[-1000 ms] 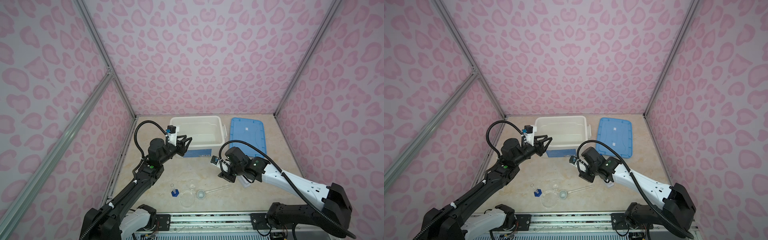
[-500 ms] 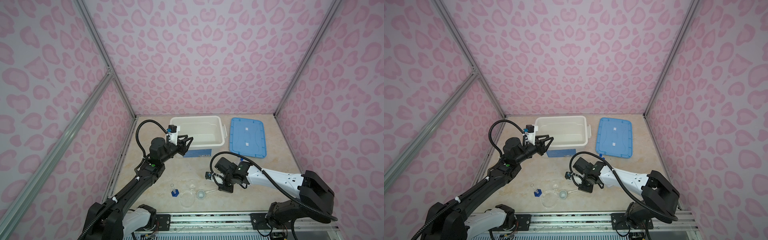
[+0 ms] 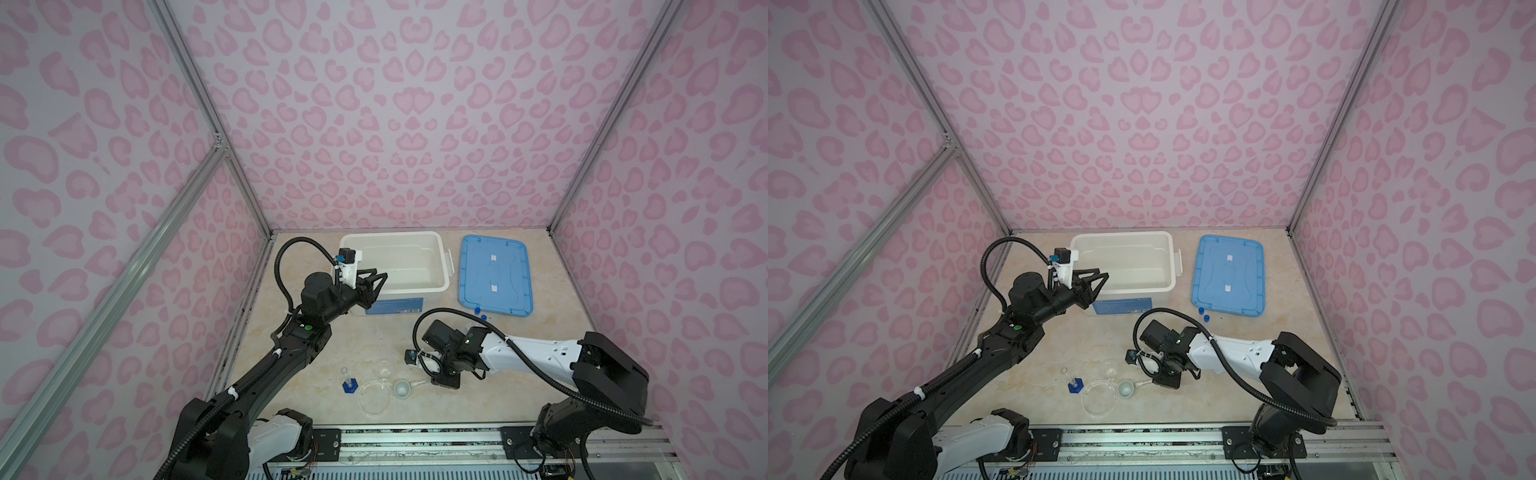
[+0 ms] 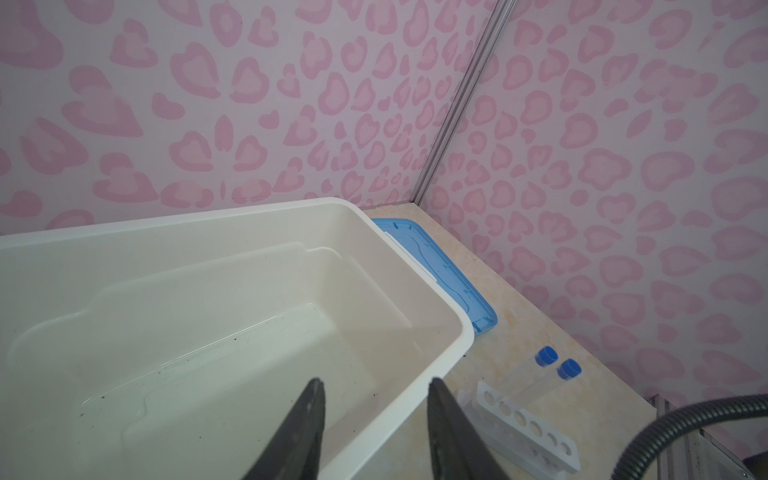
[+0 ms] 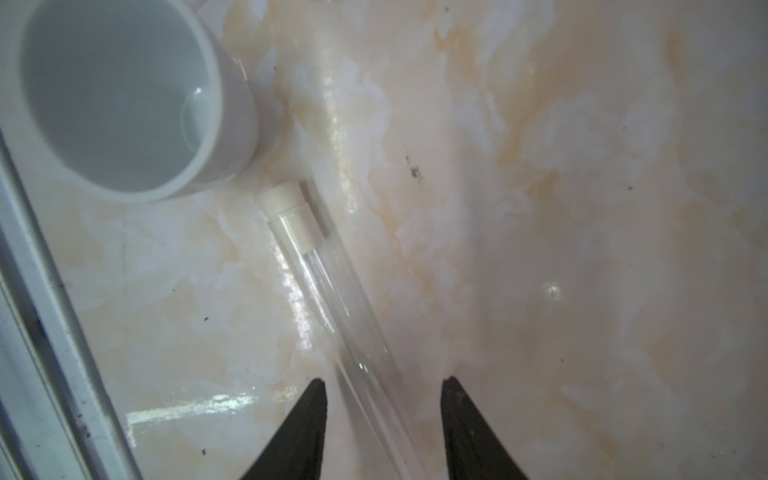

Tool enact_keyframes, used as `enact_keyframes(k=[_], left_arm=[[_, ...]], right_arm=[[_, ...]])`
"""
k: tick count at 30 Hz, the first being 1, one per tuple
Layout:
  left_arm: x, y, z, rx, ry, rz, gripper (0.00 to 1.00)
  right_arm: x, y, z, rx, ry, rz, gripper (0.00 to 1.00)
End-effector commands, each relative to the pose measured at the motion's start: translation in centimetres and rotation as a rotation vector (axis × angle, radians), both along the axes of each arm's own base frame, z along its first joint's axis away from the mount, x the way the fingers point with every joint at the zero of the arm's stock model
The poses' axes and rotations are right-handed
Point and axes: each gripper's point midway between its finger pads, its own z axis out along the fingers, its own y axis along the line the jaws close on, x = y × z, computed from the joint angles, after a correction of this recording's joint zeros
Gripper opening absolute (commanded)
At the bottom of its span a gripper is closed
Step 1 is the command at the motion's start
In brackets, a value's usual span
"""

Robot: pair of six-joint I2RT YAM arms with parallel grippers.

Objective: Organize the chemistry lab equipment
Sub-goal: 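Lower the right gripper and close it around the white-capped glass tube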

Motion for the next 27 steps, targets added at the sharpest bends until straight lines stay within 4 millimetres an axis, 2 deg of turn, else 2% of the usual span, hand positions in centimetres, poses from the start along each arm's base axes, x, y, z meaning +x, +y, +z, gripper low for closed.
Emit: enact_keyframes(k=[1,16,27], left_arm=[[0.1,-0.3,1.3,-0.021,-0.04,-0.015,0.43],[0.1,0.1,1.3,-0.016,-0.045,0.003,0.43],[0.0,0.3,1.3,-0.014,-0.051,0.014,0.41]], right_arm=[[-0.2,0.2,-0.4,0.01,0.006,0.006,0.46],[-1.1,0.3,-1.6,0.002,0.046,0.024,0.35],[-1.4,-0.1,-2.0,-0.014,0.054,0.035,0.21]])
